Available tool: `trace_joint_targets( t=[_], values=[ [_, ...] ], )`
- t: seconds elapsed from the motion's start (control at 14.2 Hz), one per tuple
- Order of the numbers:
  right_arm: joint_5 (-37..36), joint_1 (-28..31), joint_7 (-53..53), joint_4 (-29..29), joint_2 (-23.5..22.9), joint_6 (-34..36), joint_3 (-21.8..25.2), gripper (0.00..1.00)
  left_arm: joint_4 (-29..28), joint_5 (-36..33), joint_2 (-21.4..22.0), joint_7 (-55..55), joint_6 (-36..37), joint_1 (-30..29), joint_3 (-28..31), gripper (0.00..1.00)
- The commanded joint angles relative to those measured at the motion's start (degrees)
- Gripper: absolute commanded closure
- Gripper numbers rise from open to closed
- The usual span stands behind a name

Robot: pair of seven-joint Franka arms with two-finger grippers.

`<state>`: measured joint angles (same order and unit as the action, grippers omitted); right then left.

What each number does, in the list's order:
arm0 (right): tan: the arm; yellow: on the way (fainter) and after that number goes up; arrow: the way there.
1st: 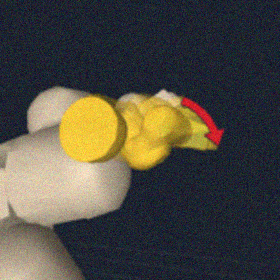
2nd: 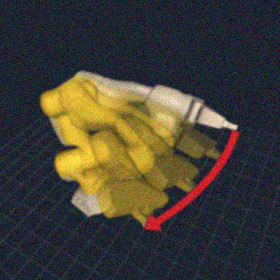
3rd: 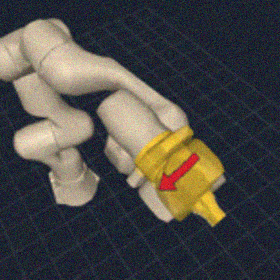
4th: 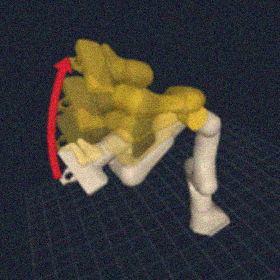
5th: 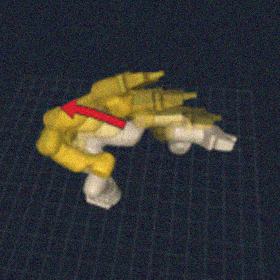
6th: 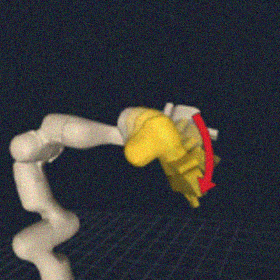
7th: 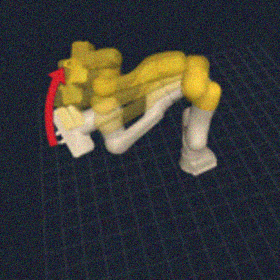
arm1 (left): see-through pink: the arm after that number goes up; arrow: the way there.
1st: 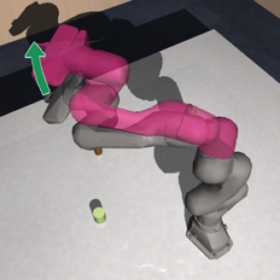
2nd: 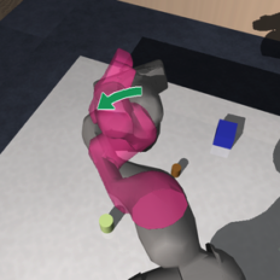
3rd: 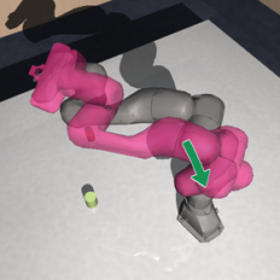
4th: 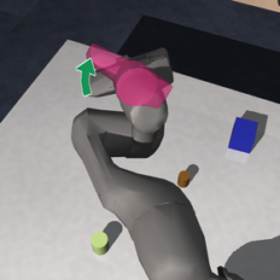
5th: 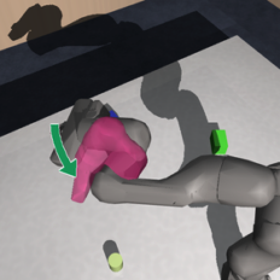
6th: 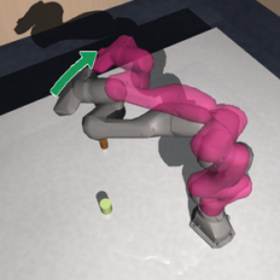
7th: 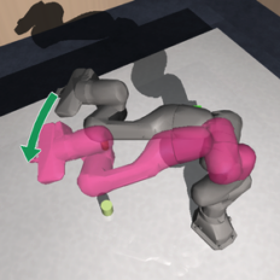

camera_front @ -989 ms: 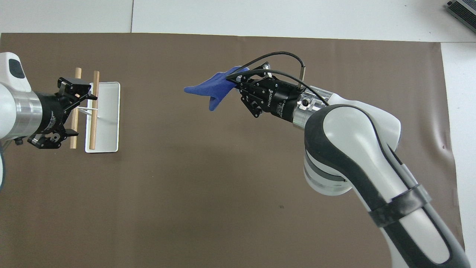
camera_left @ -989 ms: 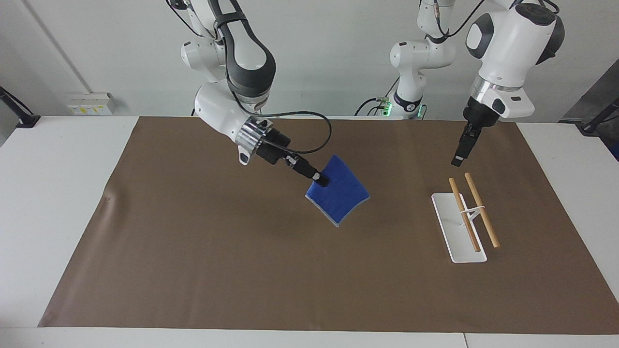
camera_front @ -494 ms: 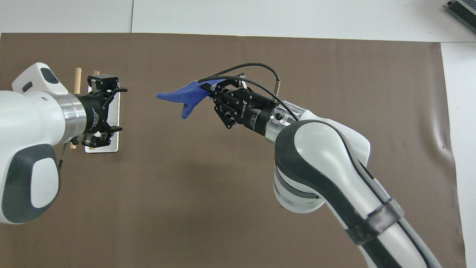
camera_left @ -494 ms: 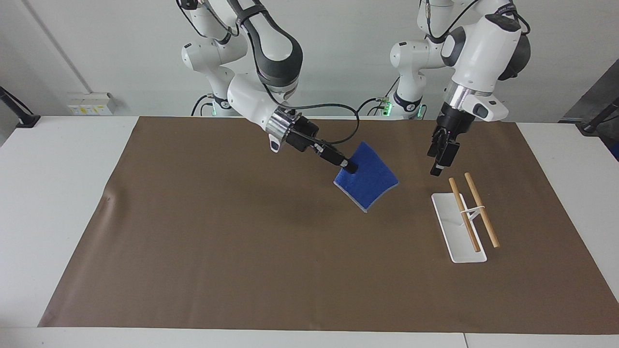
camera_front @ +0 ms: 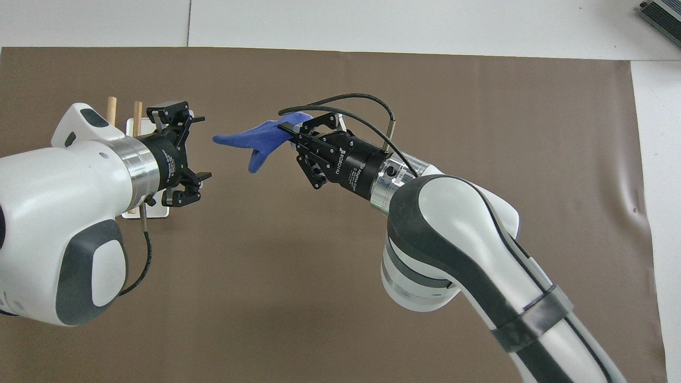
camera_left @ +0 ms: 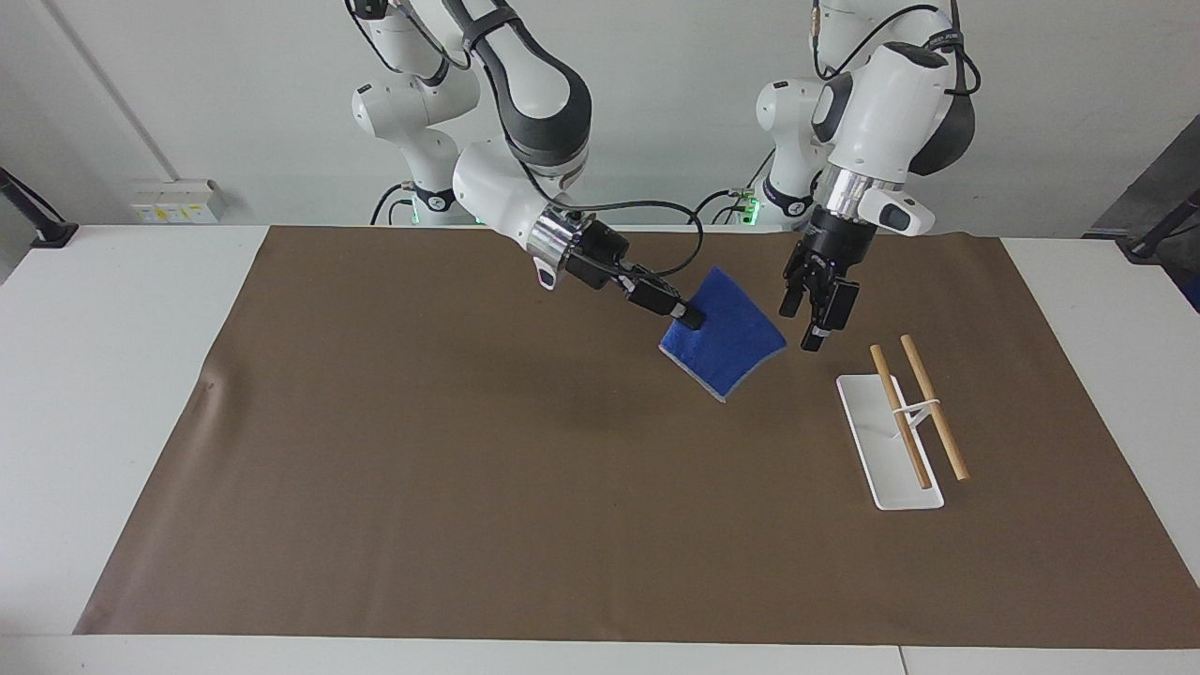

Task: Right arm passes towel to left arm to hang
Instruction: 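Close the left gripper on the towel held by the right gripper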

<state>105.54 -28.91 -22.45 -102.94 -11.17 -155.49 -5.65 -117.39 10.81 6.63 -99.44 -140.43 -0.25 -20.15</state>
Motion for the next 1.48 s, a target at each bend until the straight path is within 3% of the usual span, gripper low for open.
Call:
trace_joint_targets(
  t=[0.0, 0.42, 0.92, 1.06, 1.27, 1.41],
  values=[
    [4.75, 0.08, -0.4, 1.43, -0.79, -1.3, -0.5, 1.0, -0.47, 1.23, -2.13, -1.36, -5.19, 0.69, -0.06, 0.0],
    [5.12, 0.08, -0.49, 1.86, -0.87, -1.22, -0.5, 1.0, 1.46, 1.23, -5.92, -1.54, -10.21, 0.69, -1.99, 0.01],
    [5.12, 0.08, -0.14, 1.78, -0.87, -1.22, -0.5, 1.0, 2.7, 1.14, -6.71, 0.56, -9.77, 0.69, -2.26, 0.38],
    [5.21, 0.08, -0.14, 1.78, -0.87, -1.22, -0.5, 1.0, 2.7, 1.14, -6.71, 4.33, -10.04, 0.69, -2.43, 0.43],
    [5.12, 0.08, -0.05, 1.78, -0.87, -1.22, -0.41, 1.0, 2.52, 1.23, -6.71, 5.22, -10.12, 0.69, -2.43, 0.77],
    [5.12, 0.08, -0.05, 1.78, -0.87, -1.22, -0.5, 1.0, 2.61, 1.23, -7.06, 8.45, -10.21, 0.6, -2.26, 0.93]
  ],
)
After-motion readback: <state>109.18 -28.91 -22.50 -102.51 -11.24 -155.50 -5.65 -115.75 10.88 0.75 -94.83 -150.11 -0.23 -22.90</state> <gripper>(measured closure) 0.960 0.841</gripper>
